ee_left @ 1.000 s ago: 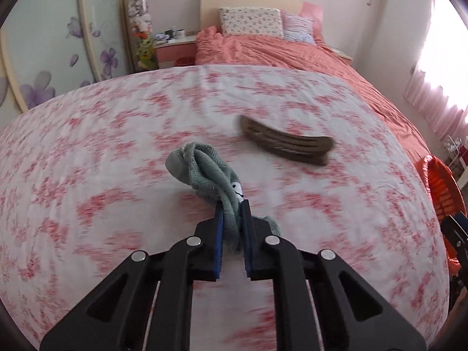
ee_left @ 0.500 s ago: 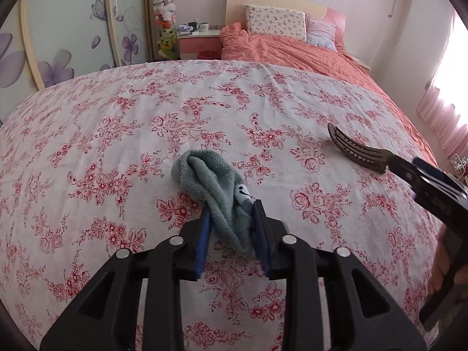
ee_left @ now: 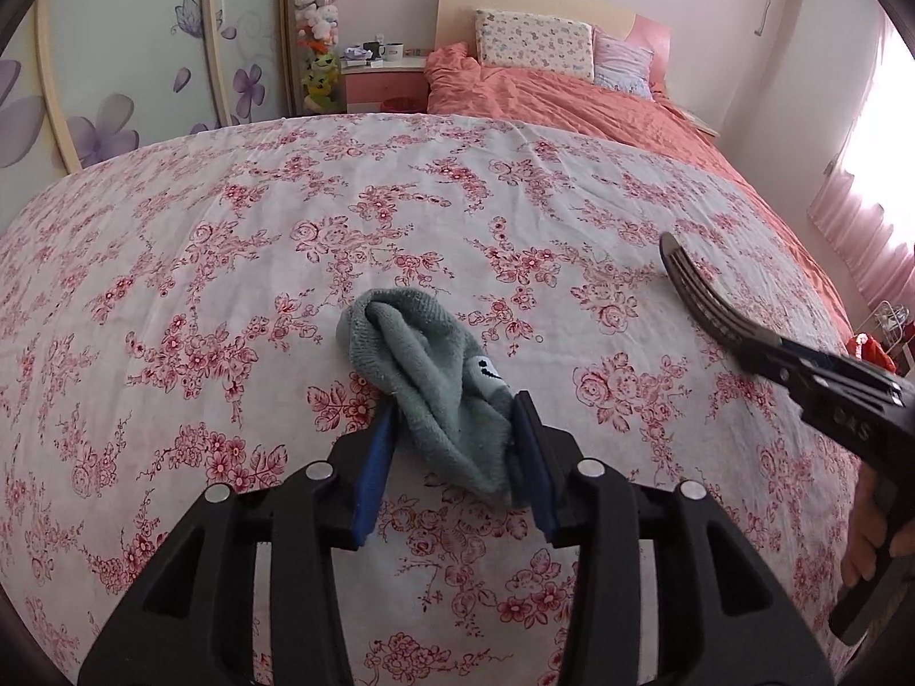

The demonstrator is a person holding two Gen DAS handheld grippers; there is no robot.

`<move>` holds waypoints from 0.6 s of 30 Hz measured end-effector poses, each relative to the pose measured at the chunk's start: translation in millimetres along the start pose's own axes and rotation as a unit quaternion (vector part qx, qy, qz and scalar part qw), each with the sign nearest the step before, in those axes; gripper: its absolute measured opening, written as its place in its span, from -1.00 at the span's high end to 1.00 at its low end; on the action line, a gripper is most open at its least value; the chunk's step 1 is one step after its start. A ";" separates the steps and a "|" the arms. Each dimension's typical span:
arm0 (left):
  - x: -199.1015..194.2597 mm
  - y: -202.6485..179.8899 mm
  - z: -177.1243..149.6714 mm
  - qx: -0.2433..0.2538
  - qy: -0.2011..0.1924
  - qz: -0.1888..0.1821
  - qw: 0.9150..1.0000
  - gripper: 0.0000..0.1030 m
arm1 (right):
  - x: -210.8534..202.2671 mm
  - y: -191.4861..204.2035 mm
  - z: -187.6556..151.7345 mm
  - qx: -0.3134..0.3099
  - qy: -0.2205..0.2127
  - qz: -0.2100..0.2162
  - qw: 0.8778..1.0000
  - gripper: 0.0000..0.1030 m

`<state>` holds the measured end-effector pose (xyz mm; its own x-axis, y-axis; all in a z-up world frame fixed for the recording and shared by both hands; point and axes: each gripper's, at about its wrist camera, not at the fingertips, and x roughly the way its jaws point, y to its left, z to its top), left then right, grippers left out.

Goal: Collect trash
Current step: 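Grasp the brown hair clip with the right tool while the left tool regrasps the sock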

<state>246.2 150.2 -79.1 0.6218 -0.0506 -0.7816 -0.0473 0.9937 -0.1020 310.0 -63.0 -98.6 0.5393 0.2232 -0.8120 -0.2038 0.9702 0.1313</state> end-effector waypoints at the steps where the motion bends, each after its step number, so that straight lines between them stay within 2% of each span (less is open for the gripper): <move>1: -0.4 0.5 -0.5 -0.002 0.000 0.000 1.000 0.09 | -1.6 1.1 -1.8 0.000 -0.001 -0.001 1.000 0.38; 2: -0.9 1.2 -1.0 -0.003 0.000 0.000 1.000 0.03 | -2.3 2.2 -2.8 0.002 -0.006 -0.005 1.000 0.32; 3: -0.9 1.5 -0.9 -0.006 0.001 0.000 1.000 -0.03 | -1.5 3.6 -2.1 0.002 -0.009 -0.011 1.000 0.05; 5: -1.0 0.2 -0.8 -0.010 0.003 -0.001 1.000 -0.16 | 1.7 5.0 0.1 0.007 -0.015 -0.018 1.000 -0.13; 6: -1.0 -0.5 -0.6 -0.011 0.003 -0.002 1.000 -0.24 | 5.1 5.8 2.3 0.010 -0.013 -0.016 1.000 -0.13; 10: 2.6 -5.4 1.6 -0.008 0.003 0.002 1.000 -0.30 | 13.4 13.2 9.0 -0.002 -0.017 -0.041 0.999 -0.08; 11: 4.1 -7.3 2.7 -0.005 0.002 0.007 1.000 -0.30 | 14.1 16.2 8.3 -0.011 -0.018 -0.052 0.998 0.12; 13: 6.2 -10.2 3.9 -0.001 0.001 0.010 1.000 -0.30 | 10.1 17.9 4.5 -0.017 -0.019 -0.053 0.998 0.30; 15: 6.3 -14.4 4.4 0.007 -0.004 0.006 1.000 -0.02 | 2.1 14.0 -3.0 -0.008 -0.022 -0.069 0.997 0.38; 16: 5.8 -17.3 4.1 0.013 -0.004 0.004 1.000 0.06 | -1.6 10.3 -6.6 0.000 -0.023 -0.081 0.996 0.38; 18: 3.9 -22.9 1.3 0.025 -0.004 -0.013 1.000 0.34 | -11.5 -2.5 -16.7 0.033 -0.023 -0.089 0.995 0.39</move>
<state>250.7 127.4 -79.0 0.6287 -0.0762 -0.7739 0.0077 0.9958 -0.0918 290.6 -69.5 -99.1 0.5998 0.0490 -0.7987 -0.0483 0.9985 0.0249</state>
